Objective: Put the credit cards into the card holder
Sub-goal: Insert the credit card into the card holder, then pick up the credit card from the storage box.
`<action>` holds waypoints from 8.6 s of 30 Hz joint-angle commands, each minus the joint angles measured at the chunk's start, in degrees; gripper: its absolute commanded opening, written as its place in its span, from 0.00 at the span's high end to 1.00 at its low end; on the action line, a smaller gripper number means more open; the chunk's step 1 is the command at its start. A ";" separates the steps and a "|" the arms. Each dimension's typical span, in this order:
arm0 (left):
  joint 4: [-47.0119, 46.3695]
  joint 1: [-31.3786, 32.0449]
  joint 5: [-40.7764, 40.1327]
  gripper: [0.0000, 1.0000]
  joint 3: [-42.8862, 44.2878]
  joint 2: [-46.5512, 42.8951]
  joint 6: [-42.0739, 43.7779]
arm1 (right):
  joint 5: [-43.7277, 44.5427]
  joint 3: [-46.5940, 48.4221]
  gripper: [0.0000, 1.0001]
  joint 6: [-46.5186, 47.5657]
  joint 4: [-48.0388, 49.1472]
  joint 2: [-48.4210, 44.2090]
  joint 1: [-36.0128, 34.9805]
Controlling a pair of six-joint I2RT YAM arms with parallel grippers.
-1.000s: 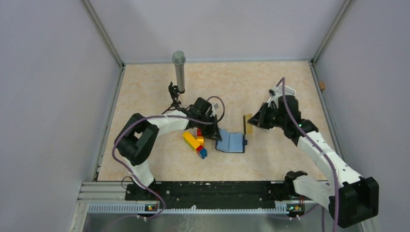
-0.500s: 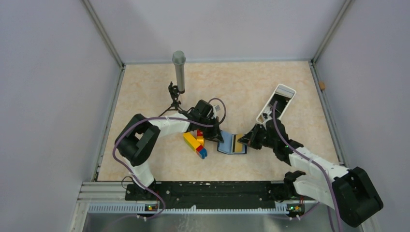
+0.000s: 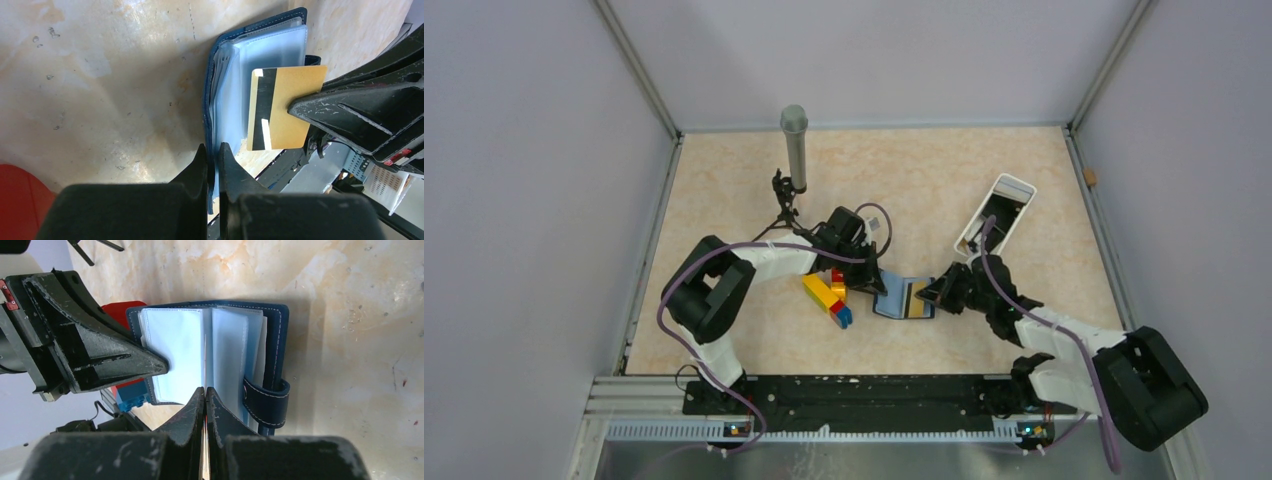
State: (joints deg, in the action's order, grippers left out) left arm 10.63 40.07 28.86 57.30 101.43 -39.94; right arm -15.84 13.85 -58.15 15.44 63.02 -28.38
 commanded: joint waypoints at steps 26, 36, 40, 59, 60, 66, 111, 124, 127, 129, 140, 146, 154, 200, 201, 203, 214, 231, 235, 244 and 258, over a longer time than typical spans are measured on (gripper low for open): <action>1.58 0.09 -2.06 1.00 0.07 2.61 3.64 | 0.75 -1.51 1.00 -0.02 14.65 10.52 -0.47; 4.34 -0.06 -4.25 0.84 1.29 2.26 5.01 | 2.73 -3.83 1.00 -2.88 15.40 13.32 -0.45; 5.33 -0.25 -4.44 0.67 1.87 1.73 5.23 | 3.82 -4.33 1.00 -3.26 14.43 13.35 -0.46; 7.05 -0.33 -4.82 0.74 2.20 1.93 6.24 | 2.21 -3.92 1.00 -2.64 18.75 17.67 -0.51; 7.03 -0.35 -4.94 0.74 2.20 2.00 6.28 | 2.14 -3.79 1.00 -2.39 18.66 17.78 -0.52; 7.06 -0.35 -4.72 0.77 2.69 2.95 6.46 | 1.99 -3.31 1.00 -1.27 17.10 18.37 -1.32; 6.16 -0.41 -1.81 1.00 2.73 4.30 6.03 | 15.41 6.45 0.52 5.60 -7.48 10.06 -8.62; 5.98 -0.43 -0.93 0.89 3.06 4.39 6.03 | 13.95 9.90 0.63 5.24 -8.10 14.02 -11.18; 5.98 -0.44 -0.73 0.84 3.21 4.24 6.11 | 14.59 12.34 0.64 4.83 -8.91 14.64 -12.54; 5.98 -0.43 -0.53 0.82 3.36 4.22 6.20 | 14.74 13.59 0.64 4.57 -9.07 15.03 -13.41; 5.04 -0.42 0.75 0.72 3.52 3.23 6.37 | 15.26 17.22 0.65 3.15 -7.39 18.44 -15.89; 4.09 -0.43 2.20 0.71 3.39 3.24 6.00 | 15.44 16.18 0.75 0.81 -3.66 17.64 -15.93; 1.64 -0.42 3.76 0.71 2.94 2.91 4.59 | 14.28 13.54 0.75 -2.53 1.88 16.91 -15.94; 18.53 -6.74 0.36 0.97 9.47 1.79 12.34 | 13.95 44.61 0.42 47.05 -46.90 18.71 17.44; 18.42 -6.83 0.47 0.97 9.44 1.88 12.35 | 14.15 44.72 0.42 47.45 -46.42 19.20 17.48; 18.37 -6.89 0.66 0.97 9.43 2.09 12.35 | 15.16 45.17 0.43 48.00 -46.03 20.47 17.44; 18.37 -7.20 0.23 0.97 9.30 2.35 12.52 | 17.67 45.85 0.50 51.00 -43.57 26.03 17.48; 18.35 -7.26 1.02 0.97 9.33 2.42 12.52 | 16.03 45.21 0.53 53.04 -42.35 26.39 16.32; 18.40 -7.21 0.85 0.97 9.33 2.28 12.65 | 9.89 46.22 0.54 53.46 -44.08 27.83 16.16; 18.55 -7.24 0.69 0.98 9.59 2.34 12.70 | 7.76 47.22 0.62 53.67 -46.44 25.87 15.51; 18.99 -7.29 -0.03 0.98 9.70 2.42 13.05 | 6.95 48.72 0.63 53.39 -48.79 24.16 15.48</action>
State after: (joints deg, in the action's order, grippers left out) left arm 28.42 33.34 30.83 65.58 104.18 -28.47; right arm -6.74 59.79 -4.93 -32.38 89.95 -11.88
